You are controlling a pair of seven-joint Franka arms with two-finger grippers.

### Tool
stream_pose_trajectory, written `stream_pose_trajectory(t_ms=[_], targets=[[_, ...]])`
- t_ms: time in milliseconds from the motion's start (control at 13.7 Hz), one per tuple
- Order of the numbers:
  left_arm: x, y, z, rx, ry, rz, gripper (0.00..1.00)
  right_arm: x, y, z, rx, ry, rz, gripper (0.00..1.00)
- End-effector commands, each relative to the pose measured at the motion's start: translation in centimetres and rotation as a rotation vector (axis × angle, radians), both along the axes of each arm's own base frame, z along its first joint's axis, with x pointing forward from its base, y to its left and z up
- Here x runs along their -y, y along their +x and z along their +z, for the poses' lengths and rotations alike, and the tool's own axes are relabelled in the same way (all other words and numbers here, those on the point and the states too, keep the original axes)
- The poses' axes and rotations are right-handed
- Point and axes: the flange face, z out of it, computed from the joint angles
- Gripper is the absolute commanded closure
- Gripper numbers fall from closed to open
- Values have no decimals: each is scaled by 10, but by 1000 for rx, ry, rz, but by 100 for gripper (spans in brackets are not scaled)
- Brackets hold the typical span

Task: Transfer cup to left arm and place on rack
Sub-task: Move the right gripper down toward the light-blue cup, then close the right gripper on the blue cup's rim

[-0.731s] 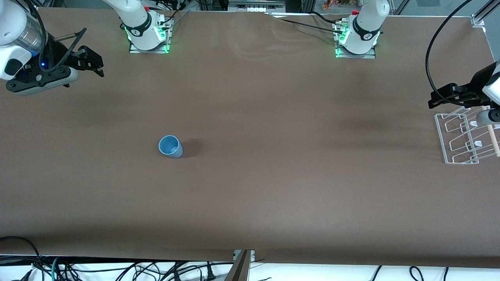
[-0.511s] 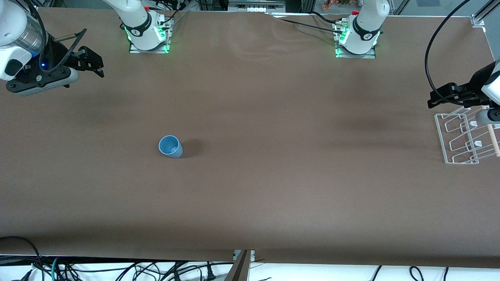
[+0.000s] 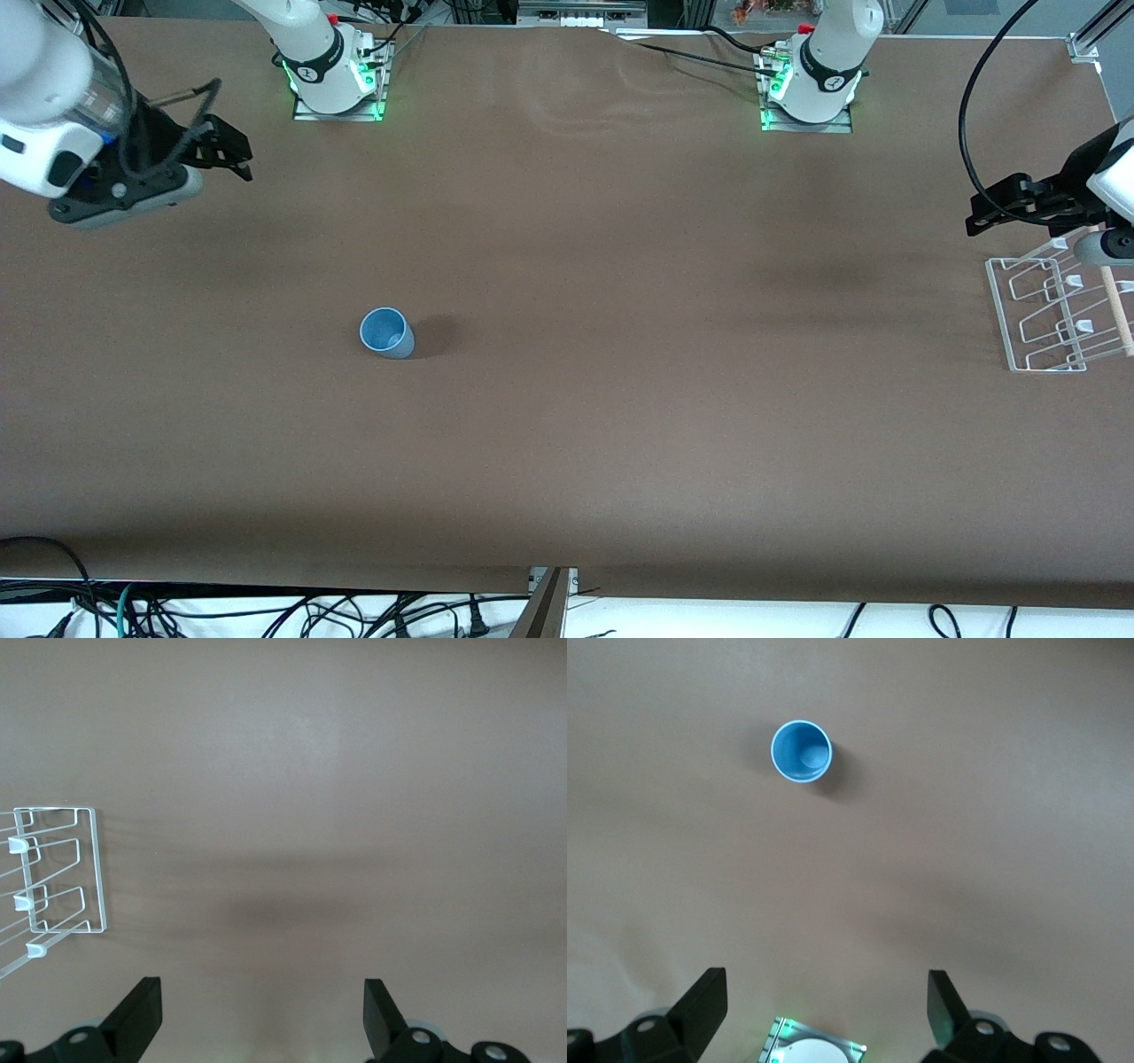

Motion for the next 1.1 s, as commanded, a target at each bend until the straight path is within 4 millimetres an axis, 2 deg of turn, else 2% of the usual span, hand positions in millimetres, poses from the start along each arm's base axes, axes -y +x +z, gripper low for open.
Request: stream_pose_trajectory(t_ms=[0,292,438,511,804,1023], targets=[[0,-17,-1,25,-13,8,0,-8,15,-59,47,-6,-4,0],[0,-15,-3,22,-14,5,0,-20,44,-171,64,-7,-78,0],[1,-14,-4,20,-13,-1,0,-34,60,-222,81,-5,-97,0],[0,-13,-5,19,-13,-1,0,-39,64,-240,85,-4,-97,0],[0,-6,-11,9,-16,-1,0,-44,70,-292,69,-4,-97,0],[1,-5,-10,9,-16,-2,0,-46,72,-310,65,-3,-99,0]])
